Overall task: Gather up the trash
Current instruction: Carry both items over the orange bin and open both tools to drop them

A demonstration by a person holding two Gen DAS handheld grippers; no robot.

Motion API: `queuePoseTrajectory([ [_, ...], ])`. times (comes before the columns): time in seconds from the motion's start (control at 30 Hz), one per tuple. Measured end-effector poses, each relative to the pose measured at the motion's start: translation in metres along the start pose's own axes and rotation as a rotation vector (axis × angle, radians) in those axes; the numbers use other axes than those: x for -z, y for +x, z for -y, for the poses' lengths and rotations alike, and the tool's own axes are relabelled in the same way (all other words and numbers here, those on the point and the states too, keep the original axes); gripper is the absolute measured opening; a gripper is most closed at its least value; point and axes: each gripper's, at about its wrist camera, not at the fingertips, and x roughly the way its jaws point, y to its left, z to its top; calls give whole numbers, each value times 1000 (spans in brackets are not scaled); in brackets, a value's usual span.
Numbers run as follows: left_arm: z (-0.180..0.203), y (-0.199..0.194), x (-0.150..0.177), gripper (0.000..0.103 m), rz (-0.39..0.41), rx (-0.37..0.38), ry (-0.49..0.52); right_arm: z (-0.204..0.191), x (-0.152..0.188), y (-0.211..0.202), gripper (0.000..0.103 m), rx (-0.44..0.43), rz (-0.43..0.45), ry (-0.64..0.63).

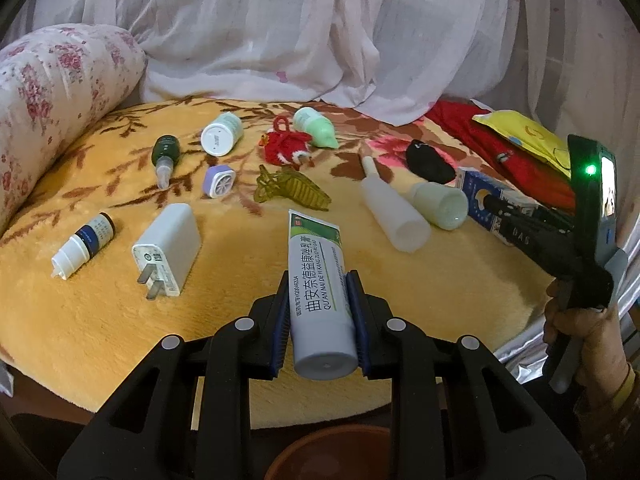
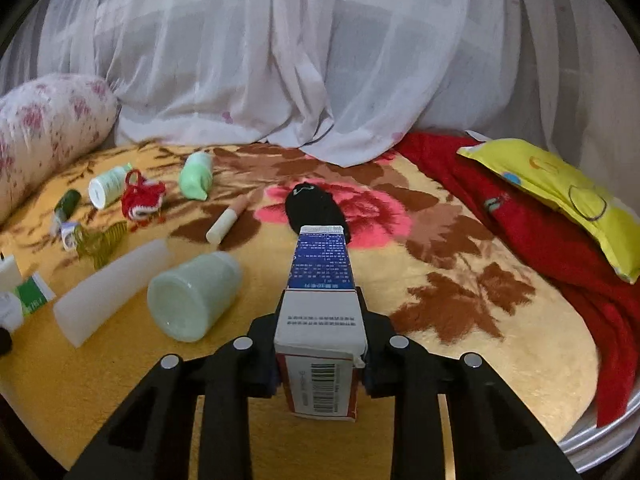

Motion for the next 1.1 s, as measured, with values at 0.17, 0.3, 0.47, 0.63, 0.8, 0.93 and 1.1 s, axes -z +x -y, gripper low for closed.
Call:
queuePoseTrajectory([
  [0.17, 3, -12, 1, 26, -5, 30, 16, 2, -4, -41, 28, -59, 41, 12],
  [0.3, 4, -31, 3, 26, -28, 74, 30, -11, -5, -92, 28, -192, 48, -28],
  [0.47, 3, -59, 17, 26, -81, 114, 59, -41, 13, -143, 28, -363, -25, -139],
  [0.63, -6, -74, 46, 26, -198, 135, 31, -56, 52, -157, 28, -487, -212, -117],
  [0.8, -6, -75, 74, 26, -312, 158, 28, -76, 93, -161, 28, -512, -341, -142],
  [0.93, 1, -77, 84, 26, -348, 174, 56, -84, 112, -166, 29, -520, -401, -158],
  [1.1, 10, -85, 88, 58, -377, 171, 103, -82, 121, -173, 64, -490, -441, -178],
])
